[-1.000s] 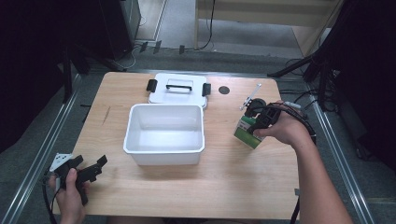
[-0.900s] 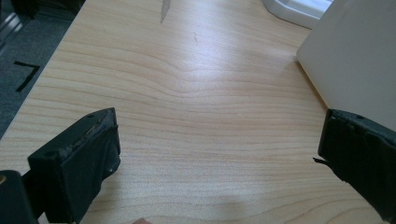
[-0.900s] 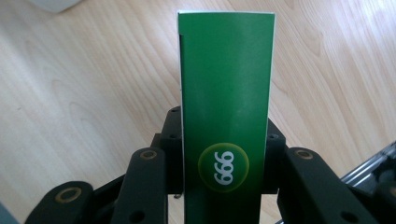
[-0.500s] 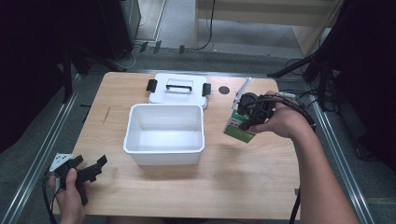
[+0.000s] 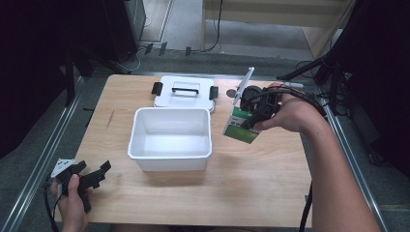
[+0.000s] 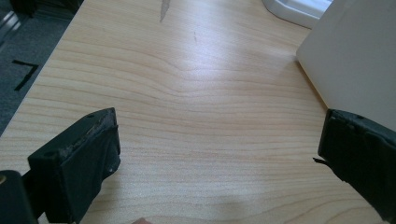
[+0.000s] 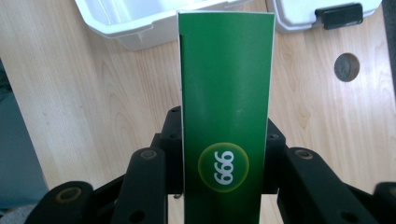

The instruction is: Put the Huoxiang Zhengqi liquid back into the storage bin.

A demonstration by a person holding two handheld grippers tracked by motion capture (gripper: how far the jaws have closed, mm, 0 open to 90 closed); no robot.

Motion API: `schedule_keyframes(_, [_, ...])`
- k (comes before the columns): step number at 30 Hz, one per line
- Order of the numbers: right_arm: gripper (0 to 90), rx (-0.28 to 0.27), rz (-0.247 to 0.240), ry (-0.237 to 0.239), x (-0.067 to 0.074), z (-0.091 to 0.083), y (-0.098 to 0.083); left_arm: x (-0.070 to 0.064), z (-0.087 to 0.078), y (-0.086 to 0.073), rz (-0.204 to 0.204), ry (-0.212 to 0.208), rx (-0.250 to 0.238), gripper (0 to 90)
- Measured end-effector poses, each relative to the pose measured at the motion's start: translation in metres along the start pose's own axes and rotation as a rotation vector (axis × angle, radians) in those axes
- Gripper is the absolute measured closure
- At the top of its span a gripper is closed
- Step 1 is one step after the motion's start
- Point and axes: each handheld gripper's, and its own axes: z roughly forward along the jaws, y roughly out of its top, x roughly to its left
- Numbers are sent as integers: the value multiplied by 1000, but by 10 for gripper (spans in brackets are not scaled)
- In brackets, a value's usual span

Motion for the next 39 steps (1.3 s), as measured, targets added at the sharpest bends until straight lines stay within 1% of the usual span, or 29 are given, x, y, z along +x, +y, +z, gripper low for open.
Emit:
schedule_keyframes(3, [649, -2, -2, -2, -1, -4, 4, 0, 0, 0, 4, 1, 4, 0])
schedule_keyframes(4, [649, -12, -11, 2, -3, -8, 9, 0, 0, 0, 3, 1, 2, 0])
schedule_keyframes(5, [649, -12, -11, 2, -3, -8, 9, 0, 0, 0, 3, 1, 2, 0])
schedule_keyframes(7, [649, -9, -25, 7, -3, -13, 16, 0, 0, 0, 6, 2, 2, 0])
schedule_keyframes(10, [649, -3, -36, 7, -3, -16, 21, 0, 0, 0, 6, 1, 4, 0])
schedule_keyframes(11, [649, 0, -40, 5, -2, -19, 26, 0, 0, 0, 6, 2, 3, 0])
schedule_keyframes(13, [649, -8, -48, 6, -2, -20, 31, 0, 0, 0, 6, 1, 3, 0])
schedule_keyframes(14, [648, -12, -59, 10, -2, -21, 34, 0, 0, 0, 4, 0, 2, 0])
schedule_keyframes(15, [649, -11, -55, 10, -1, -22, 36, 0, 0, 0, 4, -1, 2, 0])
schedule_keyframes(17, [648, -14, -58, 9, 0, -22, 39, 0, 0, 0, 4, 0, 2, 0])
schedule_keyframes(18, [648, -15, -64, 13, 0, -21, 45, 0, 0, 0, 4, -2, 2, 0])
schedule_keyframes(19, [648, -15, -64, 13, 0, -21, 45, 0, 0, 0, 4, -2, 2, 0])
schedule_keyframes(20, [648, -9, -74, 12, 1, -20, 51, 0, 0, 0, 2, -2, 1, 0])
schedule_keyframes(21, [648, -9, -74, 12, 1, -20, 51, 0, 0, 0, 2, -2, 1, 0])
schedule_keyframes(22, [648, -12, -89, 13, 1, -19, 58, 0, 0, 0, 3, -2, 0, 0])
schedule_keyframes(23, [648, -12, -89, 13, 1, -19, 58, 0, 0, 0, 3, -2, 0, 0])
schedule_keyframes(24, [648, -14, -93, 15, 2, -18, 63, 0, 0, 0, 2, -3, 0, 0])
schedule_keyframes(25, [648, -14, -93, 15, 2, -18, 63, 0, 0, 0, 2, -3, 0, 0])
schedule_keyframes(26, [648, -21, -98, 20, 3, -17, 69, 0, 0, 0, 2, -3, -2, 0])
schedule_keyframes(27, [648, -21, -98, 20, 3, -17, 69, 0, 0, 0, 2, -3, -2, 0])
schedule_keyframes(28, [648, -22, -105, 24, 4, -17, 74, 0, 0, 0, 3, -3, -1, 0])
schedule_keyframes(30, [648, -19, -117, 24, 4, -16, 80, 0, 0, 0, 6, -3, 2, 0])
schedule_keyframes(33, [648, -15, -130, 25, 6, -18, 88, 0, 0, 0, 8, -2, 2, 0])
schedule_keyframes(37, [648, -11, -124, 26, 8, -20, 96, 0, 0, 0, 8, -2, 4, 0])
schedule_keyframes(38, [648, -16, -142, 20, 8, -21, 101, 0, 0, 0, 8, -1, 2, 0])
schedule_keyframes(39, [648, -16, -142, 20, 8, -21, 101, 0, 0, 0, 8, -1, 2, 0])
